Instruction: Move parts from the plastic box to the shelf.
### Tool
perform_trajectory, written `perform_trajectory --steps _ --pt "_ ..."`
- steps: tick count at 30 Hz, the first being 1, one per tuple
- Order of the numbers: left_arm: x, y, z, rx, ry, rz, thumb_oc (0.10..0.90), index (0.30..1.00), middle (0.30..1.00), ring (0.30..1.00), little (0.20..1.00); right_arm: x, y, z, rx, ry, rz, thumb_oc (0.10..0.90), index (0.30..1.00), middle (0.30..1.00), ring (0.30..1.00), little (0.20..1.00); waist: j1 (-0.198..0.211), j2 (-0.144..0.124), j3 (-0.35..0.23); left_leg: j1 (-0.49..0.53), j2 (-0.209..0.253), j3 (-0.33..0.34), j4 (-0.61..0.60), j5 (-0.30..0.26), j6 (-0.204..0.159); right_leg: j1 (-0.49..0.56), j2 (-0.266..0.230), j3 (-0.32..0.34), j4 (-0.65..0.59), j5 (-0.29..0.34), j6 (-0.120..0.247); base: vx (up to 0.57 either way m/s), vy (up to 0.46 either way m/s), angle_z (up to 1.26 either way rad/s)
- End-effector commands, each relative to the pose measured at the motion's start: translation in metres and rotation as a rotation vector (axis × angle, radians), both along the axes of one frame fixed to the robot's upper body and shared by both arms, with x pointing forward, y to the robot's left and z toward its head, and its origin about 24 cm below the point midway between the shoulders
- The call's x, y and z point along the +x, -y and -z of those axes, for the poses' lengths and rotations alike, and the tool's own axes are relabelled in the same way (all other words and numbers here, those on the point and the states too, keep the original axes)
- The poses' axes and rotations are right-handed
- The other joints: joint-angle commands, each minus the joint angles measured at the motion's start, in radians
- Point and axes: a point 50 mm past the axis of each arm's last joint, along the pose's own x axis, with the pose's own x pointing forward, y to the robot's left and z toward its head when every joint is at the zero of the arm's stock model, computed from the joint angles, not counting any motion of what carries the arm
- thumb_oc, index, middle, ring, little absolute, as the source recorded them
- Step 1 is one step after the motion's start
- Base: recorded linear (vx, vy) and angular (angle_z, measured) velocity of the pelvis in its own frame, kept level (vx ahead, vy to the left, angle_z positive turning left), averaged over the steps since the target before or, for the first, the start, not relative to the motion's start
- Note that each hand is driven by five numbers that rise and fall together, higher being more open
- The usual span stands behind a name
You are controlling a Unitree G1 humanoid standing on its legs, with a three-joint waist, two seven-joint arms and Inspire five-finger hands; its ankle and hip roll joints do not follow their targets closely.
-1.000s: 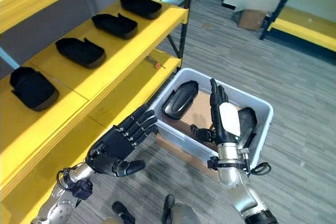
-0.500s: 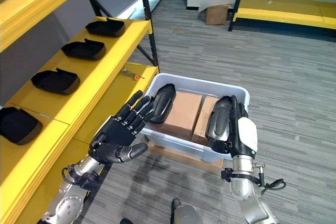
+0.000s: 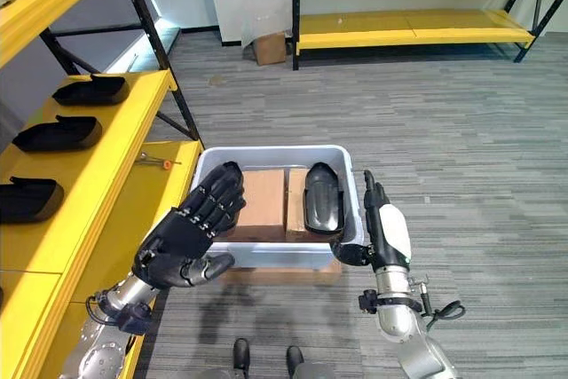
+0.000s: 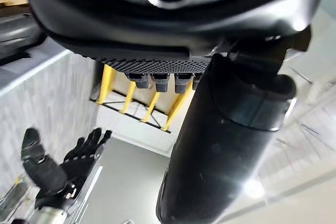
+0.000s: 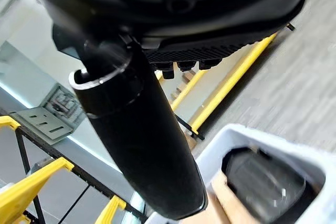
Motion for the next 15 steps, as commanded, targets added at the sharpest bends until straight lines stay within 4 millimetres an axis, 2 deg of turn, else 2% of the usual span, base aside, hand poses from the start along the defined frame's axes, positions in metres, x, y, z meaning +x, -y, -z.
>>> perform_trajectory --steps 1,10,15 --pt "0.0036 -0.0008 -0.0348 -0.017 0.223 0.045 0.900 1.000 1.000 1.000 1.000 0.0196 -0.0148 -0.0500 0.027 0.257 -0.074 0.900 1.000 1.000 1.000 1.000 0.013 -0.027 -0.002 -0.051 -0.014 -0.062 -0.023 0.060 -0.006 0.169 -0.033 -0.017 -0.142 0.009 0.050 0.11 0.113 -0.27" --pt "0.0076 0.0057 -0.0411 -0.025 0.230 0.110 0.900 1.000 1.000 1.000 1.000 0.0152 -0.0211 -0.0542 0.036 0.236 -0.151 0.900 1.000 1.000 1.000 1.000 -0.026 -0.017 -0.013 0.027 -0.023 -0.002 -0.015 -0.006 0.026 0.163 -0.062 -0.039 -0.105 -0.009 0.062 0.14 0.191 -0.23" --pt "0.0063 0.0091 -0.0375 0.058 0.224 0.141 0.900 1.000 1.000 1.000 1.000 0.0174 -0.0141 -0.0530 -0.012 0.228 -0.078 0.900 1.000 1.000 1.000 1.000 -0.027 -0.026 -0.027 0.058 -0.029 0.018 -0.014 -0.034 0.046 0.158 -0.072 -0.052 -0.080 -0.020 0.068 0.14 0.170 -0.05"
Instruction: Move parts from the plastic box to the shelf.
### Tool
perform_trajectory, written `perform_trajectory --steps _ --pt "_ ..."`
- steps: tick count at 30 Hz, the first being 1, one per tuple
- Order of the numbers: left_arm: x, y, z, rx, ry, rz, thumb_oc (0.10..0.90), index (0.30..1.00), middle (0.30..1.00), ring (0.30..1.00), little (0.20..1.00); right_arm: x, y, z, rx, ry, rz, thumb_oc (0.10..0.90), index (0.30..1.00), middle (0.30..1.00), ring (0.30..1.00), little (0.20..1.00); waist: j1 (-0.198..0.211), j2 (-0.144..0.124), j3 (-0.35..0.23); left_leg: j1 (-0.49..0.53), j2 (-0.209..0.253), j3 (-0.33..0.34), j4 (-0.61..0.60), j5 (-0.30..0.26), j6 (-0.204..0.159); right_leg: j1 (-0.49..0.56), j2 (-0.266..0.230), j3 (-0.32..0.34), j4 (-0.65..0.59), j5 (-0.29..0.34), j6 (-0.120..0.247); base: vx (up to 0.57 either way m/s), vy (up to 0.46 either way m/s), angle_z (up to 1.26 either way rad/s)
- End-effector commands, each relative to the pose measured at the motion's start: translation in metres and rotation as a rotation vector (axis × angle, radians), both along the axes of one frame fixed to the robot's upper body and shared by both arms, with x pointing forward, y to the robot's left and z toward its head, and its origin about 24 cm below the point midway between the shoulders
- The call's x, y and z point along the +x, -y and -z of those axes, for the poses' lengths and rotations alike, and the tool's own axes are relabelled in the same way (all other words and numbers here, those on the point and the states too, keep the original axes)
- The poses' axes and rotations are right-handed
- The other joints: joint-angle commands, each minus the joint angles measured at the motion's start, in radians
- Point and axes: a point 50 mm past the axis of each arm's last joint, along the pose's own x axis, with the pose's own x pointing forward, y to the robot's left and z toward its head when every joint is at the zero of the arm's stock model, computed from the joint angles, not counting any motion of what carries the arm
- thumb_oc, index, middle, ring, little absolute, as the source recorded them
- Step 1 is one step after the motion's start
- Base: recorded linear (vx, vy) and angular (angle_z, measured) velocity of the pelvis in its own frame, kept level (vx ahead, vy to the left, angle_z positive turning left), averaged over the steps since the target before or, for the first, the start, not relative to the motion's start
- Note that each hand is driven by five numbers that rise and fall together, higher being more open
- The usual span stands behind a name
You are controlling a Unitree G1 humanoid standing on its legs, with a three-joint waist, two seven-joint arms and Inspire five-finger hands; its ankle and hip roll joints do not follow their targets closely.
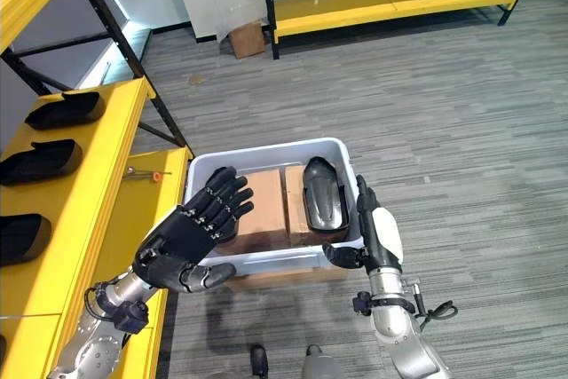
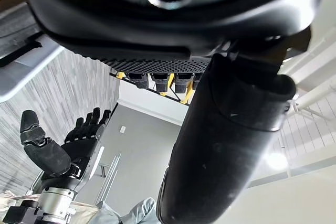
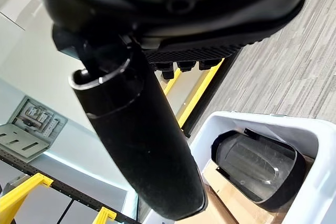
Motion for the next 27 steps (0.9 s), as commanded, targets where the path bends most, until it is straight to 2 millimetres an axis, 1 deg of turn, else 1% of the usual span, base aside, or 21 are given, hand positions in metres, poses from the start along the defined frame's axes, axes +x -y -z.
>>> perform_trajectory --steps 1,2,3,4,5,6,7,8,9,10,11,12,13,15,17,19,20,22,25,26,27 --pt "-0.002 0.008 -0.027 0.024 0.162 0.070 0.900 1.000 1.000 1.000 1.000 0.018 -0.010 -0.057 -0.014 0.281 -0.045 0.900 1.000 1.000 1.000 1.000 -0.004 -0.044 -0.048 -0.061 0.021 -0.050 0.036 -0.035 -0.021 0.126 -0.027 -0.115 -0.150 0.066 0.008 0.10 0.123 -0.01" --pt "-0.002 0.010 -0.027 0.018 0.152 0.095 0.900 1.000 1.000 1.000 1.000 0.020 -0.007 -0.061 -0.051 0.312 -0.031 0.900 1.000 1.000 1.000 1.000 -0.002 -0.047 -0.050 -0.059 0.018 -0.045 0.040 -0.041 -0.015 0.121 -0.027 -0.125 -0.137 0.061 0.009 0.11 0.169 -0.02" --pt "-0.002 0.011 -0.028 -0.004 0.138 0.120 0.900 1.000 1.000 1.000 1.000 0.024 -0.003 -0.069 -0.103 0.351 -0.012 0.900 1.000 1.000 1.000 1.000 0.004 -0.051 -0.048 -0.061 0.011 -0.033 0.048 -0.050 -0.002 0.109 -0.026 -0.145 -0.109 0.049 0.009 0.08 0.169 -0.06" --pt "-0.001 0.012 -0.028 -0.010 0.134 0.131 0.900 1.000 1.000 1.000 1.000 0.028 0.000 -0.073 -0.119 0.362 0.001 0.900 1.000 1.000 1.000 1.000 0.008 -0.052 -0.041 -0.063 0.009 -0.025 0.059 -0.057 0.007 0.087 -0.026 -0.161 -0.063 0.042 0.012 0.03 0.157 -0.11" --pt "0.000 0.016 -0.028 -0.003 0.135 0.139 0.900 1.000 1.000 1.000 1.000 0.034 -0.001 -0.081 -0.146 0.395 0.003 0.900 1.000 1.000 1.000 1.000 0.020 -0.053 -0.019 -0.063 0.017 -0.003 0.084 -0.070 0.025 0.009 -0.036 -0.208 0.104 0.053 0.034 -0.02 0.086 -0.26" --pt "0.001 0.019 -0.028 0.004 0.137 0.138 0.900 1.000 1.000 1.000 1.000 0.038 -0.002 -0.084 -0.154 0.409 0.001 0.900 1.000 1.000 1.000 1.000 0.027 -0.056 -0.009 -0.062 0.021 0.003 0.091 -0.073 0.030 -0.029 -0.053 -0.217 0.159 0.073 0.052 -0.03 -0.018 -0.75" --pt "0.003 0.020 -0.031 0.009 0.143 0.127 0.900 1.000 1.000 1.000 1.000 0.044 -0.002 -0.091 -0.186 0.430 -0.021 0.900 1.000 1.000 1.000 1.000 0.045 -0.064 0.003 -0.063 0.034 0.025 0.102 -0.075 0.024 -0.051 -0.110 -0.229 0.135 0.096 0.072 -0.03 -0.125 -0.94" --pt "0.003 0.019 -0.033 0.009 0.148 0.126 0.900 1.000 1.000 1.000 1.000 0.047 -0.002 -0.094 -0.205 0.445 -0.027 0.900 1.000 1.000 1.000 1.000 0.053 -0.069 0.005 -0.067 0.041 0.034 0.106 -0.075 0.018 -0.036 -0.133 -0.233 0.078 0.104 0.078 -0.01 -0.173 -0.94" --pt "0.004 0.018 -0.034 0.011 0.155 0.121 0.900 1.000 1.000 1.000 1.000 0.048 -0.003 -0.097 -0.218 0.455 -0.035 0.900 1.000 1.000 1.000 1.000 0.060 -0.074 0.009 -0.070 0.048 0.039 0.108 -0.074 0.012 -0.027 -0.161 -0.234 0.025 0.140 0.088 0.00 -0.318 -0.63" --pt "0.004 0.014 -0.037 0.018 0.166 0.088 0.900 1.000 1.000 1.000 1.000 0.054 -0.005 -0.105 -0.224 0.439 -0.048 0.900 1.000 1.000 1.000 1.000 0.075 -0.088 0.014 -0.057 0.077 0.064 0.087 -0.066 -0.002 -0.012 -0.197 -0.252 -0.070 0.191 0.112 0.01 -0.274 -0.53" --pt "0.004 0.014 -0.037 0.018 0.166 0.084 0.900 1.000 1.000 1.000 1.000 0.055 -0.005 -0.106 -0.224 0.438 -0.050 0.900 1.000 1.000 1.000 1.000 0.075 -0.088 0.015 -0.052 0.081 0.067 0.081 -0.064 -0.005 -0.003 -0.194 -0.258 -0.084 0.187 0.112 0.03 -0.297 -0.51" --pt "0.004 0.012 -0.037 0.012 0.158 0.071 0.900 1.000 1.000 1.000 1.000 0.057 -0.003 -0.107 -0.228 0.426 -0.050 0.900 1.000 1.000 1.000 1.000 0.081 -0.090 0.012 -0.045 0.095 0.073 0.069 -0.057 -0.013 0.011 -0.190 -0.273 -0.118 0.177 0.114 0.08 -0.200 -0.33" --pt "0.004 0.010 -0.035 -0.018 0.124 0.044 0.900 1.000 1.000 1.000 1.000 0.058 -0.001 -0.104 -0.250 0.403 -0.053 0.900 1.000 1.000 1.000 1.000 0.089 -0.092 0.005 -0.038 0.115 0.074 0.050 -0.041 -0.030 0.031 -0.181 -0.291 -0.150 0.168 0.106 0.10 -0.214 -0.17" --pt "0.002 0.010 -0.033 -0.055 0.103 0.056 0.900 1.000 1.000 1.000 1.000 0.057 -0.001 -0.105 -0.285 0.399 -0.067 0.900 1.000 1.000 1.000 1.000 0.096 -0.095 -0.004 -0.037 0.129 0.070 0.038 -0.028 -0.044 0.054 -0.171 -0.306 -0.176 0.161 0.095 0.12 -0.153 -0.03" --pt "0.000 0.009 -0.031 -0.052 0.095 0.054 0.900 1.000 1.000 1.000 1.000 0.056 0.000 -0.109 -0.314 0.400 -0.087 0.900 1.000 1.000 1.000 1.000 0.103 -0.098 -0.010 -0.036 0.137 0.058 0.033 -0.020 -0.055 0.074 -0.164 -0.318 -0.194 0.156 0.087 0.13 -0.111 -0.05" --pt "-0.003 0.008 -0.029 -0.064 0.078 0.054 0.900 1.000 1.000 1.000 1.000 0.058 0.001 -0.119 -0.385 0.421 -0.130 0.900 1.000 1.000 1.000 1.000 0.115 -0.099 -0.013 -0.044 0.148 0.036 0.035 -0.012 -0.066 0.092 -0.154 -0.332 -0.202 0.145 0.071 0.14 -0.109 -0.13" --pt "-0.002 0.007 -0.028 -0.071 0.068 0.069 0.900 1.000 1.000 1.000 1.000 0.061 -0.004 -0.129 -0.430 0.448 -0.171 0.900 1.000 1.000 1.000 1.000 0.122 -0.098 -0.013 -0.053 0.153 0.024 0.039 -0.007 -0.072 0.092 -0.151 -0.339 -0.198 0.138 0.065 0.11 -0.099 -0.03" --pt "0.000 0.011 -0.028 -0.073 0.050 0.105 0.900 1.000 1.000 1.000 1.000 0.070 -0.012 -0.144 -0.449 0.446 -0.226 0.900 1.000 1.000 1.000 1.000 0.134 -0.098 -0.007 -0.067 0.156 0.001 0.051 -0.004 -0.077 0.091 -0.147 -0.345 -0.186 0.126 0.056 0.09 -0.077 0.15" --pt "0.000 0.015 -0.026 -0.072 0.032 0.117 0.900 1.000 1.000 1.000 1.000 0.081 -0.022 -0.139 -0.471 0.385 -0.263 0.900 1.000 1.000 1.000 1.000 0.145 -0.093 -0.004 -0.067 0.155 -0.018 0.066 -0.006 -0.080 0.097 -0.146 -0.348 -0.174 0.115 0.048 0.17 0.001 0.21" --pt "0.001 0.015 -0.025 -0.066 0.027 0.098 0.900 1.000 1.000 1.000 1.000 0.088 -0.032 -0.125 -0.486 0.334 -0.288 0.900 1.000 1.000 1.000 1.000 0.158 -0.080 0.003 -0.071 0.151 -0.034 0.081 -0.010 -0.080 0.098 -0.152 -0.348 -0.157 0.105 0.046 0.22 0.093 0.27" --pt "0.002 0.015 -0.026 -0.067 0.030 0.103 0.900 1.000 1.000 1.000 1.000 0.092 -0.036 -0.122 -0.510 0.327 -0.299 0.900 1.000 1.000 1.000 1.000 0.164 -0.072 0.013 -0.077 0.146 -0.043 0.088 -0.013 -0.078 0.094 -0.156 -0.348 -0.150 0.103 0.046 0.19 0.098 0.19"
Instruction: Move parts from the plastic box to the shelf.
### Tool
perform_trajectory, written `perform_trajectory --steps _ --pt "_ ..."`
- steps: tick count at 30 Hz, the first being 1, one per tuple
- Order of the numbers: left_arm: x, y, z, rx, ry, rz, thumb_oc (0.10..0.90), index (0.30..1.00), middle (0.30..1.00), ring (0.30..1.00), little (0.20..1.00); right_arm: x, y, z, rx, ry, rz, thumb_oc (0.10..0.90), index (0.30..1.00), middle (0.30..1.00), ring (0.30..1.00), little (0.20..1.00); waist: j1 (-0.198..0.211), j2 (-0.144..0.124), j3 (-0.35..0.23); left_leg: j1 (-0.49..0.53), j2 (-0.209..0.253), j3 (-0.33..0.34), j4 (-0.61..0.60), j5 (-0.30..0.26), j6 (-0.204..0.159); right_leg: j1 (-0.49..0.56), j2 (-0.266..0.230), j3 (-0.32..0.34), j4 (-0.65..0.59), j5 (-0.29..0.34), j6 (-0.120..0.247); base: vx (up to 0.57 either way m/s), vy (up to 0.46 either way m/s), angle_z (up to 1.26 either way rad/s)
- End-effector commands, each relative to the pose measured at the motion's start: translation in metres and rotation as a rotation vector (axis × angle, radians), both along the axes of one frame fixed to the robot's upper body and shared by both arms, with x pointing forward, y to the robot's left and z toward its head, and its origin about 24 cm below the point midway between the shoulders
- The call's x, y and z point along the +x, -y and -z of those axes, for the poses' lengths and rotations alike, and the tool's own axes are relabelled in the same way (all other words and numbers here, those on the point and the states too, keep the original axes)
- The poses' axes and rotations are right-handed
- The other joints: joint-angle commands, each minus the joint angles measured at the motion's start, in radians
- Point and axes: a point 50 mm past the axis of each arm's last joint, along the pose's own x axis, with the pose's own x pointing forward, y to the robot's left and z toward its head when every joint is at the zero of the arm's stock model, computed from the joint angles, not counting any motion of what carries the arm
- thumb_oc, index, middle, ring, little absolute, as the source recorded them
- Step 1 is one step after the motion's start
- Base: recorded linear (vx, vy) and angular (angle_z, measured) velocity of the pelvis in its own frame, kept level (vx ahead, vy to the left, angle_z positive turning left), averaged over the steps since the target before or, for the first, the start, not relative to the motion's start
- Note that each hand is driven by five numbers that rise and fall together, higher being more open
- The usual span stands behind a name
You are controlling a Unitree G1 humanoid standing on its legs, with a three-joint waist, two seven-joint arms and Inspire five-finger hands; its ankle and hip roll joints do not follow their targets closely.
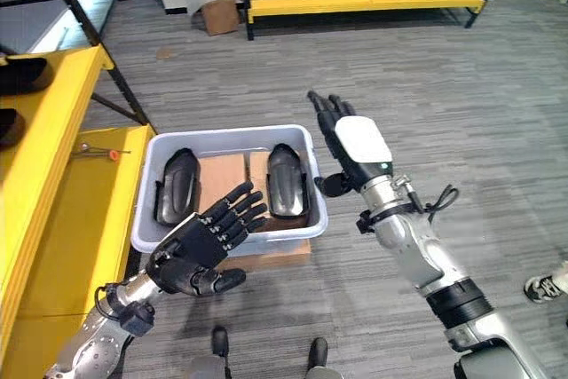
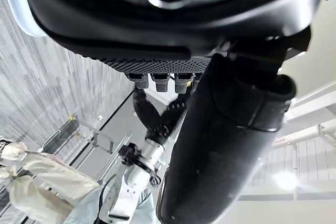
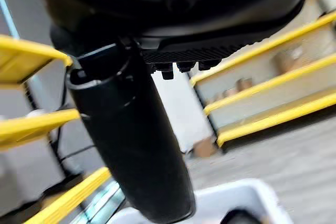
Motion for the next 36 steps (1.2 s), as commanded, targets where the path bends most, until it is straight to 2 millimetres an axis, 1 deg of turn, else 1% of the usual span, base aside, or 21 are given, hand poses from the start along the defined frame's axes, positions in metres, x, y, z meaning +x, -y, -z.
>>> perform_trajectory --steps 1,4,5,7,8,10,12,16,17,23,28,29,33,35,36 --pt "0.004 0.006 -0.036 -0.104 0.180 0.029 0.900 1.000 1.000 1.000 1.000 0.004 -0.004 -0.030 -0.046 0.136 -0.029 0.900 1.000 1.000 1.000 1.000 0.004 -0.006 -0.039 -0.062 -0.027 -0.104 0.074 -0.042 0.030 -0.066 -0.008 -0.009 0.176 -0.124 -0.032 0.04 0.054 0.19" --pt "0.007 0.006 -0.039 -0.106 0.182 0.027 0.900 1.000 1.000 1.000 1.000 0.008 -0.009 -0.032 -0.077 0.130 -0.031 0.900 1.000 1.000 1.000 1.000 0.010 0.004 -0.018 -0.080 -0.034 -0.112 0.085 -0.043 0.032 -0.081 -0.015 -0.010 0.191 -0.127 -0.031 -0.01 0.039 0.14" --pt "0.010 0.006 -0.041 -0.110 0.173 0.021 0.900 1.000 1.000 1.000 1.000 0.014 -0.008 -0.032 -0.095 0.122 0.000 0.900 1.000 1.000 1.000 1.000 0.019 0.011 0.004 -0.099 -0.041 -0.121 0.098 -0.044 0.034 -0.096 -0.020 -0.010 0.206 -0.132 -0.031 -0.04 0.029 0.12" --pt "0.012 0.006 -0.041 -0.109 0.165 0.006 0.900 1.000 1.000 1.000 1.000 0.020 -0.005 -0.030 -0.112 0.114 0.047 0.900 1.000 1.000 1.000 1.000 0.026 0.017 0.020 -0.115 -0.047 -0.128 0.108 -0.046 0.036 -0.108 -0.023 -0.009 0.217 -0.135 -0.031 -0.06 0.014 0.10" --pt "0.014 0.007 -0.042 -0.112 0.171 0.010 0.900 1.000 1.000 1.000 1.000 0.025 0.000 -0.029 -0.113 0.102 0.102 0.900 1.000 1.000 1.000 1.000 0.034 0.021 0.037 -0.129 -0.052 -0.133 0.116 -0.047 0.038 -0.119 -0.025 -0.010 0.225 -0.136 -0.032 -0.09 0.015 0.10" --pt "0.017 0.009 -0.045 -0.109 0.196 0.027 0.900 1.000 1.000 1.000 1.000 0.034 0.008 -0.029 -0.127 0.109 0.156 0.900 1.000 1.000 1.000 1.000 0.046 0.028 0.065 -0.155 -0.059 -0.142 0.128 -0.049 0.040 -0.140 -0.027 -0.011 0.239 -0.140 -0.033 -0.13 0.005 0.16" --pt "0.022 0.012 -0.050 -0.105 0.224 0.048 0.900 1.000 1.000 1.000 1.000 0.044 0.016 -0.031 -0.172 0.128 0.218 0.900 1.000 1.000 1.000 1.000 0.063 0.041 0.107 -0.190 -0.069 -0.151 0.137 -0.043 0.044 -0.170 -0.029 -0.016 0.257 -0.140 -0.036 -0.13 -0.024 0.10" --pt "0.026 0.016 -0.055 -0.104 0.246 0.070 0.900 1.000 1.000 1.000 1.000 0.051 0.023 -0.038 -0.210 0.187 0.279 0.900 1.000 1.000 1.000 1.000 0.077 0.050 0.145 -0.231 -0.078 -0.158 0.146 -0.035 0.049 -0.208 -0.026 -0.017 0.276 -0.139 -0.039 -0.08 -0.033 0.08" --pt "0.026 0.018 -0.057 -0.104 0.256 0.081 0.900 1.000 1.000 1.000 1.000 0.053 0.029 -0.045 -0.219 0.231 0.316 0.900 1.000 1.000 1.000 1.000 0.081 0.056 0.161 -0.247 -0.082 -0.161 0.148 -0.031 0.050 -0.224 -0.024 -0.017 0.283 -0.138 -0.040 -0.07 -0.030 0.10" --pt "0.028 0.022 -0.062 -0.097 0.268 0.105 0.900 1.000 1.000 1.000 1.000 0.059 0.042 -0.065 -0.235 0.300 0.405 0.900 1.000 1.000 1.000 1.000 0.093 0.061 0.198 -0.289 -0.089 -0.162 0.159 -0.027 0.053 -0.265 -0.020 -0.020 0.301 -0.138 -0.043 -0.03 -0.028 0.01" --pt "0.029 0.026 -0.064 -0.091 0.276 0.127 0.900 1.000 1.000 1.000 1.000 0.063 0.047 -0.077 -0.239 0.356 0.437 0.900 1.000 1.000 1.000 1.000 0.101 0.062 0.217 -0.318 -0.093 -0.159 0.164 -0.023 0.055 -0.291 -0.014 -0.021 0.312 -0.138 -0.046 -0.02 -0.027 0.00" --pt "0.029 0.027 -0.065 -0.089 0.278 0.128 0.900 1.000 1.000 1.000 1.000 0.063 0.048 -0.083 -0.233 0.378 0.438 0.900 1.000 1.000 1.000 1.000 0.100 0.063 0.224 -0.325 -0.093 -0.158 0.166 -0.022 0.056 -0.300 -0.012 -0.020 0.316 -0.138 -0.047 0.00 0.000 0.00" --pt "0.029 0.028 -0.065 -0.094 0.280 0.123 0.900 1.000 1.000 1.000 1.000 0.059 0.044 -0.099 -0.169 0.487 0.421 0.900 1.000 1.000 1.000 1.000 0.093 0.065 0.225 -0.357 -0.092 -0.151 0.175 -0.022 0.059 -0.336 -0.009 -0.014 0.329 -0.138 -0.049 0.00 0.000 0.00" --pt "0.028 0.030 -0.067 -0.099 0.283 0.123 0.900 1.000 1.000 1.000 1.000 0.056 0.035 -0.110 -0.054 0.534 0.356 0.900 1.000 1.000 1.000 1.000 0.089 0.066 0.225 -0.369 -0.093 -0.149 0.179 -0.024 0.061 -0.351 -0.007 -0.009 0.335 -0.139 -0.050 0.00 0.008 -0.04" --pt "0.027 0.031 -0.068 -0.096 0.286 0.121 0.900 1.000 1.000 1.000 1.000 0.053 0.027 -0.117 0.009 0.520 0.288 0.900 1.000 1.000 1.000 1.000 0.087 0.066 0.225 -0.374 -0.094 -0.148 0.183 -0.027 0.062 -0.358 -0.008 -0.007 0.342 -0.142 -0.049 0.00 0.015 -0.09"
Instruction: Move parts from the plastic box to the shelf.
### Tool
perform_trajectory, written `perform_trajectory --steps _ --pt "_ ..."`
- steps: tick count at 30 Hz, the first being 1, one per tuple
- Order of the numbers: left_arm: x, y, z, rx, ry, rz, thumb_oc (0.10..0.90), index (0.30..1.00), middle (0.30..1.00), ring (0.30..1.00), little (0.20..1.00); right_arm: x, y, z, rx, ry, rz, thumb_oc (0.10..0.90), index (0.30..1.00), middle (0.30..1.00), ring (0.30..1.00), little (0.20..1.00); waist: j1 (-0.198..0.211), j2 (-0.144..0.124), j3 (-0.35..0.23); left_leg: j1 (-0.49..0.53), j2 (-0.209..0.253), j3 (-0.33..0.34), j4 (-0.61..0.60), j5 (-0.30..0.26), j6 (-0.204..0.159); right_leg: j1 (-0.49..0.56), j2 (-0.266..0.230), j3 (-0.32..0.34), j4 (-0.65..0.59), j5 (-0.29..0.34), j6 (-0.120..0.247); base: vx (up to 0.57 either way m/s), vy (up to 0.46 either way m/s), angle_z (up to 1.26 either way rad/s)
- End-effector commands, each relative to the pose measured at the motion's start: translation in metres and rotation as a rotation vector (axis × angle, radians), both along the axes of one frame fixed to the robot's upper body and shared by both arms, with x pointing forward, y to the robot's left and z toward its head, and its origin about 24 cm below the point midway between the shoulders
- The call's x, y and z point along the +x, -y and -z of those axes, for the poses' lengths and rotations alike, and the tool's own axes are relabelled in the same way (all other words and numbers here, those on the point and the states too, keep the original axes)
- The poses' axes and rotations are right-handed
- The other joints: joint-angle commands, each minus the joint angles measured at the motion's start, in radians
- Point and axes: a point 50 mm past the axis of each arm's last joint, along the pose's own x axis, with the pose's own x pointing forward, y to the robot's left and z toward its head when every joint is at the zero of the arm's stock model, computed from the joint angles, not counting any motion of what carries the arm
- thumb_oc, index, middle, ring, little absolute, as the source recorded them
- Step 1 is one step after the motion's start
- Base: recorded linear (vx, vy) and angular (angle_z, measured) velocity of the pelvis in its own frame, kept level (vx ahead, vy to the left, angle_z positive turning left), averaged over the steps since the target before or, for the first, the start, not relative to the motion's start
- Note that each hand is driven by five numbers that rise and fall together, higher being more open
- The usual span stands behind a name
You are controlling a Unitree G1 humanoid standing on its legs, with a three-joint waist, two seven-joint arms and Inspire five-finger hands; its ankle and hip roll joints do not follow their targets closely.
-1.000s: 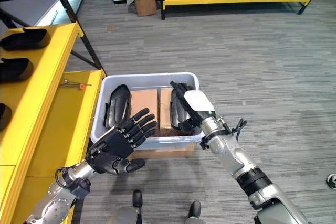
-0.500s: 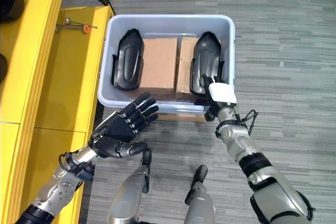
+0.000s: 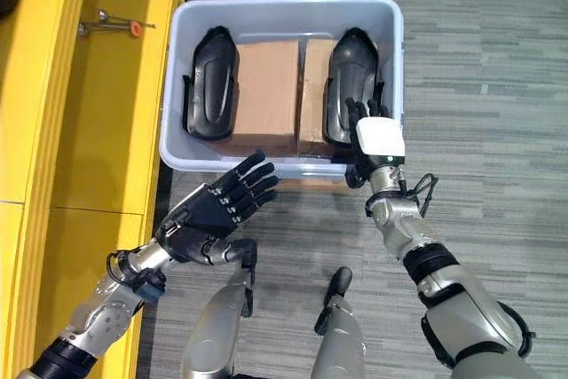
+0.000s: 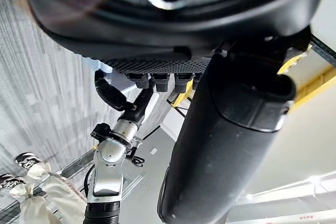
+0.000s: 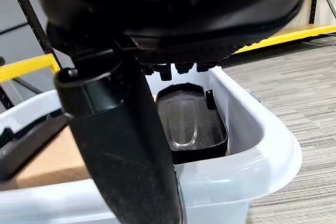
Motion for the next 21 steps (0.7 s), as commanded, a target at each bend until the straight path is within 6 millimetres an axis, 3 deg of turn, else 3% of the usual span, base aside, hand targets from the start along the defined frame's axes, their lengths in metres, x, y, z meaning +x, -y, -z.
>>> perform_trajectory --steps 1,3,4,6,7,12,16,19,21 --pt "-0.011 0.015 -0.036 -0.084 0.176 0.083 0.900 1.000 1.000 1.000 1.000 0.001 -0.024 -0.119 0.150 0.381 -0.221 0.900 1.000 1.000 1.000 1.000 0.010 0.005 -0.018 -0.027 -0.052 -0.070 0.047 -0.057 0.036 -0.019 0.056 0.022 0.134 -0.122 -0.053 0.00 0.019 -0.08" --pt "-0.012 0.015 -0.037 -0.087 0.178 0.089 0.900 1.000 1.000 1.000 1.000 -0.006 -0.040 -0.123 0.241 0.287 -0.377 0.900 1.000 1.000 1.000 1.000 0.004 0.003 -0.018 -0.032 -0.055 -0.067 0.048 -0.058 0.037 -0.026 0.054 0.024 0.139 -0.125 -0.053 0.00 0.000 0.00" --pt "-0.014 0.014 -0.036 -0.078 0.181 0.088 0.900 1.000 1.000 1.000 1.000 -0.010 -0.056 -0.119 0.341 0.098 -0.539 0.900 1.000 1.000 1.000 1.000 -0.001 -0.001 -0.018 -0.032 -0.057 -0.065 0.054 -0.061 0.037 -0.030 0.051 0.027 0.148 -0.130 -0.053 0.00 0.000 0.00" --pt "-0.015 0.012 -0.035 -0.070 0.181 0.094 0.900 1.000 1.000 1.000 1.000 -0.016 -0.070 -0.102 0.404 -0.192 -0.686 0.900 1.000 1.000 1.000 1.000 -0.005 -0.006 -0.018 -0.038 -0.056 -0.065 0.062 -0.060 0.036 -0.037 0.048 0.029 0.157 -0.130 -0.053 0.01 -0.004 -0.04" --pt "-0.016 0.007 -0.034 -0.055 0.179 0.083 0.900 1.000 1.000 1.000 1.000 -0.024 -0.077 -0.081 0.308 -0.397 -0.739 0.900 1.000 1.000 1.000 1.000 -0.010 -0.018 -0.018 -0.036 -0.054 -0.063 0.070 -0.063 0.034 -0.036 0.047 0.029 0.166 -0.135 -0.051 0.00 0.000 0.00" --pt "-0.019 -0.003 -0.034 -0.022 0.180 0.085 0.900 1.000 1.000 1.000 1.000 -0.043 -0.079 -0.041 0.111 -0.771 -0.810 0.900 1.000 1.000 1.000 1.000 -0.008 -0.053 -0.018 -0.039 -0.038 -0.062 0.081 -0.055 0.031 -0.030 0.054 0.021 0.169 -0.128 -0.051 0.01 -0.083 0.06" --pt "-0.020 -0.008 -0.030 0.065 0.182 0.091 0.900 1.000 1.000 1.000 1.000 -0.074 -0.100 -0.010 -0.101 -1.113 -0.896 0.900 1.000 1.000 1.000 1.000 0.010 -0.090 -0.018 -0.023 -0.033 -0.071 0.067 -0.044 0.027 0.007 0.071 0.007 0.137 -0.114 -0.046 0.02 -0.136 -0.01" --pt "-0.022 -0.009 -0.031 0.088 0.188 0.115 0.900 1.000 1.000 1.000 1.000 -0.087 -0.109 -0.003 -0.216 -1.202 -0.915 0.900 1.000 1.000 1.000 1.000 0.024 -0.106 -0.018 -0.014 -0.033 -0.077 0.058 -0.042 0.027 0.029 0.077 -0.003 0.110 -0.103 -0.043 0.01 -0.121 0.00" --pt "-0.024 -0.010 -0.032 0.098 0.186 0.121 0.900 1.000 1.000 1.000 1.000 -0.095 -0.114 -0.001 -0.195 -1.194 -0.938 0.900 1.000 1.000 1.000 1.000 0.031 -0.114 -0.018 -0.009 -0.035 -0.083 0.054 -0.042 0.027 0.042 0.080 -0.007 0.096 -0.098 -0.040 0.02 -0.100 0.06"
